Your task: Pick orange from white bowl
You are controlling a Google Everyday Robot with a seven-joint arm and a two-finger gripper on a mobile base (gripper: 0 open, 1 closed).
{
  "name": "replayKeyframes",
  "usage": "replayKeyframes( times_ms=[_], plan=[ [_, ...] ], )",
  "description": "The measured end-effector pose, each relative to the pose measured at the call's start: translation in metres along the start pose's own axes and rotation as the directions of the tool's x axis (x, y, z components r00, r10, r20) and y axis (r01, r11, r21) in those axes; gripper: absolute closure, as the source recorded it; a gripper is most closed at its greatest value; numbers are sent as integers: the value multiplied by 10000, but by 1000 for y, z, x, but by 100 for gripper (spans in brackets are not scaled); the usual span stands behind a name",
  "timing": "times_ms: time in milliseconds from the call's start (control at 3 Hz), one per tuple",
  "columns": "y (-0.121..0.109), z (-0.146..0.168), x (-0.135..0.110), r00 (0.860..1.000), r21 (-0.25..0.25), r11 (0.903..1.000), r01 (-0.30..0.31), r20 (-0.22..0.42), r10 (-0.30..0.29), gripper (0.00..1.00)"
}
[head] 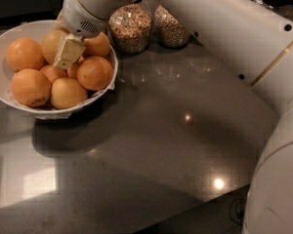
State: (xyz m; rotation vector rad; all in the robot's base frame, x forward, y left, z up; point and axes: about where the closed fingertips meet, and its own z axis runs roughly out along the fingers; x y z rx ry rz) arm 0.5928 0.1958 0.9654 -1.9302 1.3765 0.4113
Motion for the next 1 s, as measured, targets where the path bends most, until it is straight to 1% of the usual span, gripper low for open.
replayKeyframes(
  times_ms=[333, 667, 1000],
  plan=[
    [-9, -34, -14, 9979, 630, 9967, 506, -425, -480, 100],
    [-13, -63, -23, 9953, 1080, 9909, 806, -618, -743, 100],
    [-13, -63, -23, 9953, 1080, 9909, 806, -618, -743, 100]
  ],
)
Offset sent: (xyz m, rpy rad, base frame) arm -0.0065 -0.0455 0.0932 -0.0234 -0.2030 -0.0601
